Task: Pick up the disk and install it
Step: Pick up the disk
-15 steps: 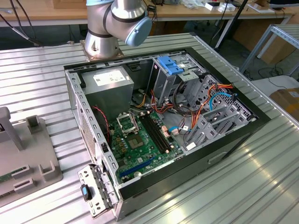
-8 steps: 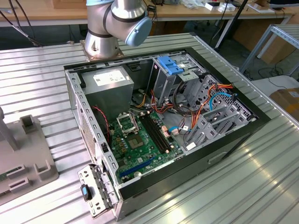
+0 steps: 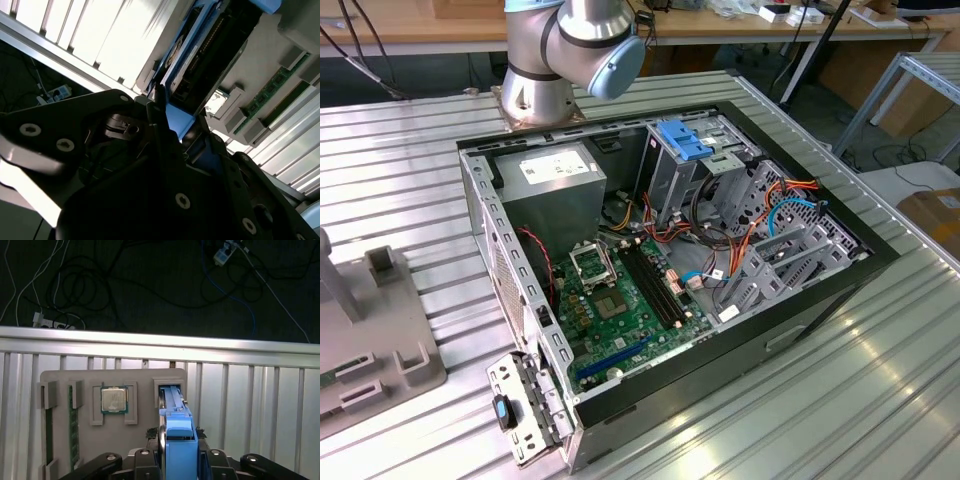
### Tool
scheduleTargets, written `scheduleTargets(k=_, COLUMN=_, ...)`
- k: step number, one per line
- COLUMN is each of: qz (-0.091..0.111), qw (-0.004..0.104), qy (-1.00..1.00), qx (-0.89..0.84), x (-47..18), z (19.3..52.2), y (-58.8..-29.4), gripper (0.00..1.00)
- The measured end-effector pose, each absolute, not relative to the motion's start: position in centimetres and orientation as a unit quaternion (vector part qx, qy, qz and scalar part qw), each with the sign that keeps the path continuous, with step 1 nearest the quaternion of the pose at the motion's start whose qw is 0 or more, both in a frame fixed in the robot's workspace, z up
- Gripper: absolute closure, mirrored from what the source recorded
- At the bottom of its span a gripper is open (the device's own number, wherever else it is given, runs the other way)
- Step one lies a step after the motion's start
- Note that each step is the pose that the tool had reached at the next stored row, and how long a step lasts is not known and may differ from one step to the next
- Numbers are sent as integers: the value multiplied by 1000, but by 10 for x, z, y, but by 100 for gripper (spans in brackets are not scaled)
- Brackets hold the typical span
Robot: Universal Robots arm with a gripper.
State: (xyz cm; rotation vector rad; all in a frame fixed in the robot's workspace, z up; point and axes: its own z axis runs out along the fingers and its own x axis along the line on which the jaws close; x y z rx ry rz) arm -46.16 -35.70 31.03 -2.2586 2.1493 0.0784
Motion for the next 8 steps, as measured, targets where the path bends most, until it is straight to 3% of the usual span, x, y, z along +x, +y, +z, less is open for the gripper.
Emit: scheduleTargets(k=8, qz=25, qw=12, qy=689, qx=-724, x=-462, z=310, y=-357, gripper=61)
